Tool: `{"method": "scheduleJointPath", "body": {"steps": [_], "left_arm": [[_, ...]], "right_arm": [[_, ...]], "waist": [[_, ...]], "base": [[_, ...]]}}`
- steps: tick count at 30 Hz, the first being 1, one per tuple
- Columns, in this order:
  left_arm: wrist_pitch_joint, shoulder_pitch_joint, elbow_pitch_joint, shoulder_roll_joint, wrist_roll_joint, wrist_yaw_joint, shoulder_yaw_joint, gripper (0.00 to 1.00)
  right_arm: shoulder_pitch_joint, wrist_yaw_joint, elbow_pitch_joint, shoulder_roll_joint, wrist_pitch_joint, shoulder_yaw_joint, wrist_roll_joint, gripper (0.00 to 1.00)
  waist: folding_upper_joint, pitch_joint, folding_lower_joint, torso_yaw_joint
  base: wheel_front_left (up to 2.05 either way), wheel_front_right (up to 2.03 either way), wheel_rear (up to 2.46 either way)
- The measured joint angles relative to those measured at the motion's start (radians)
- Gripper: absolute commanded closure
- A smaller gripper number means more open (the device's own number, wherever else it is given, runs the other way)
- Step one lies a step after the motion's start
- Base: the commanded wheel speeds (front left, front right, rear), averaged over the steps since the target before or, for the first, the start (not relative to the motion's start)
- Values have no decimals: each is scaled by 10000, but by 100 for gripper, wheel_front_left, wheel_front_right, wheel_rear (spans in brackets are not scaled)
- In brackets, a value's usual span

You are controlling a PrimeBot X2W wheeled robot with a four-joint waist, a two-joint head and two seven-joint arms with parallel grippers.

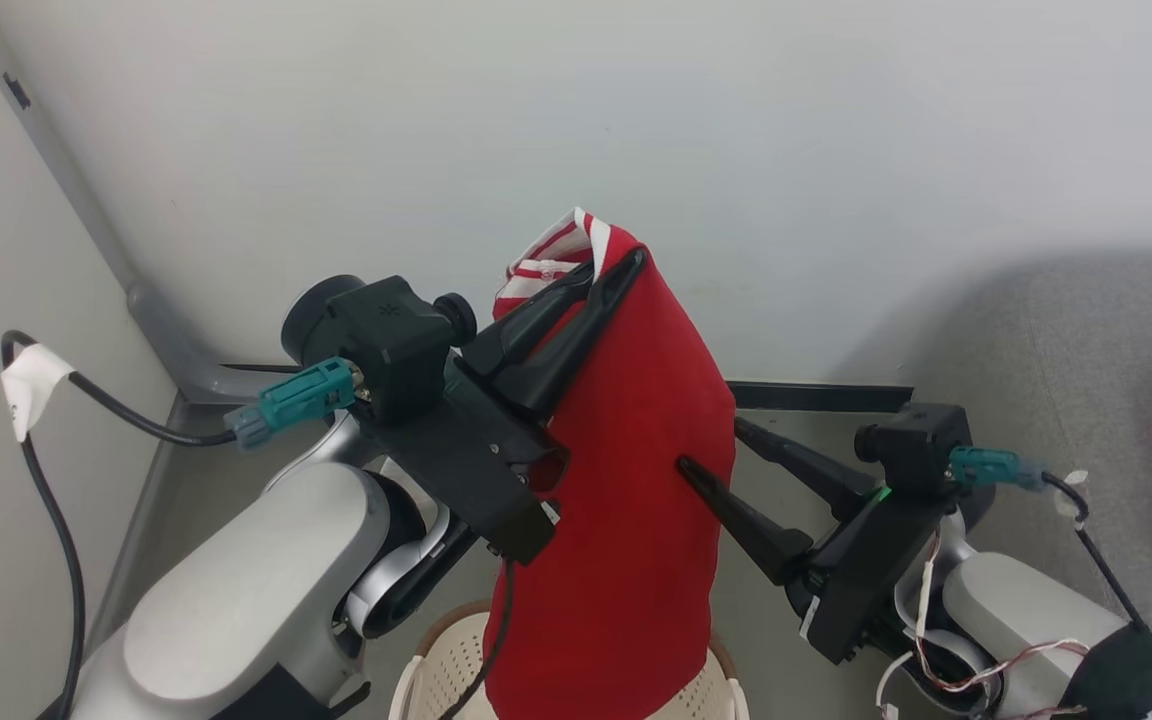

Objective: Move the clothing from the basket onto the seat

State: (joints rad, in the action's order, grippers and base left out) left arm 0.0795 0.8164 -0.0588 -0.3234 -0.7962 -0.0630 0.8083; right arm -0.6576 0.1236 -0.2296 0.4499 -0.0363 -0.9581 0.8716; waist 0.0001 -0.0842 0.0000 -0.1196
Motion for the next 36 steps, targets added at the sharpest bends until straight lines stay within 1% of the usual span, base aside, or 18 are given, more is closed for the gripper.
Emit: {"method": "scheduleJointPath", "body": {"steps": [3,7,17,21,24,25,26,31,36], "left_arm": [[0,-1,2,-54,0,0,0,100],[0,-1,4,0,0,-2,54,100],[-19,1,-13,121,0,-77,209,100],[-25,1,-25,134,2,-77,267,100],[-27,0,-31,134,0,-79,284,100],[-27,0,-31,134,2,-79,290,100],[-27,0,-31,134,0,-79,293,100],[-29,-2,-44,119,0,-79,299,100],[-27,-23,-88,50,0,-77,291,100]], "right_arm": [[-410,0,-178,-8,67,-232,311,0],[-859,0,-428,-73,370,-1012,639,0],[-1667,0,-1143,-1024,629,-2203,1582,0],[-1809,0,-1578,-1363,621,-2474,1887,0],[-2000,0,-2140,-1755,529,-2633,1979,0],[-2031,0,-2255,-1816,512,-2669,2046,57],[-2046,0,-2347,-1866,487,-2715,2092,100],[-2048,0,-2646,-1971,157,-2786,2219,100],[-2054,0,-2828,-1929,-493,-2642,2441,100]], "waist": [[0,34,0,-32],[0,51,0,-76],[0,91,0,-252],[0,112,0,-319],[0,137,0,-351],[0,142,0,-355],[0,147,0,-357],[0,176,0,-334],[0,206,0,-261]], "base": [[0,0,0],[0,0,0],[0,0,0],[0,0,0],[0,0,0],[0,0,0],[0,0,0],[0,0,0],[0,0,0]]}}
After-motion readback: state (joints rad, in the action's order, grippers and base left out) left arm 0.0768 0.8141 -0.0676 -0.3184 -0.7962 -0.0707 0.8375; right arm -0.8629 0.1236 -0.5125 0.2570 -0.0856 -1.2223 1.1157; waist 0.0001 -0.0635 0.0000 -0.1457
